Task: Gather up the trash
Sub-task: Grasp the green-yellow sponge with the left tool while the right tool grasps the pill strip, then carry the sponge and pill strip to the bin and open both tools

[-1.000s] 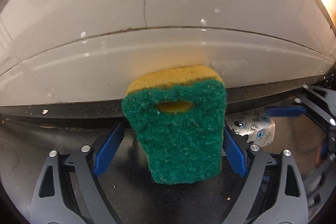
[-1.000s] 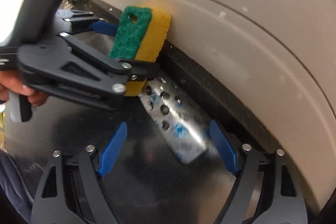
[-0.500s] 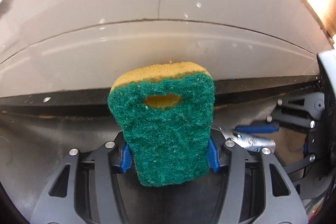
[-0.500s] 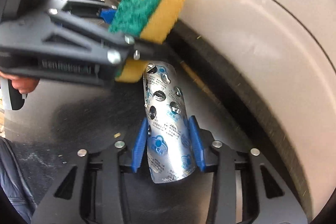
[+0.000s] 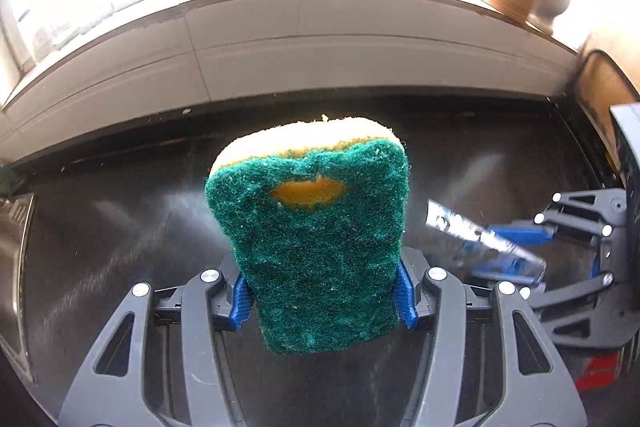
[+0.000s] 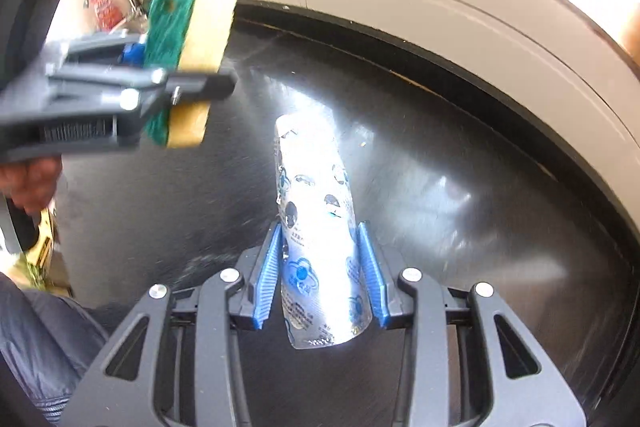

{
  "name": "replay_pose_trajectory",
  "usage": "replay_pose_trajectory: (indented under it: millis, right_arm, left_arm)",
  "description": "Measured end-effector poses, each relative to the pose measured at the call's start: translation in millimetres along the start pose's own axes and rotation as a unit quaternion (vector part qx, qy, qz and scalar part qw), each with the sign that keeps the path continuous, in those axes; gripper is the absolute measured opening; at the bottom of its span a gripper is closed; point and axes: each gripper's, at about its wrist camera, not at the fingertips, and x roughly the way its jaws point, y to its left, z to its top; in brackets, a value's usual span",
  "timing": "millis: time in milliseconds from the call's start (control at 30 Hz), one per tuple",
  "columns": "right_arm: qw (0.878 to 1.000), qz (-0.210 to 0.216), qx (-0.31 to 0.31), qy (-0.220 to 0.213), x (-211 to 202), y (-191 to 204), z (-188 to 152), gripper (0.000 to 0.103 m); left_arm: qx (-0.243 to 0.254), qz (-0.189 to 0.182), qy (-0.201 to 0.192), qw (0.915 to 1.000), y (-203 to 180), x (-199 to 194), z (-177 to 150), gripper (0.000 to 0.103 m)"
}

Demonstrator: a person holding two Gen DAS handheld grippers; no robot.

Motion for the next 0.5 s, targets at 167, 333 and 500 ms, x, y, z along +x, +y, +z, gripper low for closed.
replay_pose_trajectory:
  millis: [167, 333, 500]
  right_arm:
    - [0.999, -0.015, 0.032, -0.020, -30, 26, -33, 0.040]
    - [0.998, -0.032, 0.048, -0.033, -46, 42, -57, 0.041]
    - [0.997, -0.044, 0.054, -0.038, -54, 53, -65, 0.041]
  left_arm:
    - [0.009, -0.004, 0.005, 0.9999, -11, -22, -41, 0.054]
    - [0.026, -0.011, 0.006, 0.9996, -30, -34, -63, 0.054]
    - [0.032, -0.016, -0.002, 0.9994, -32, -52, -80, 0.054]
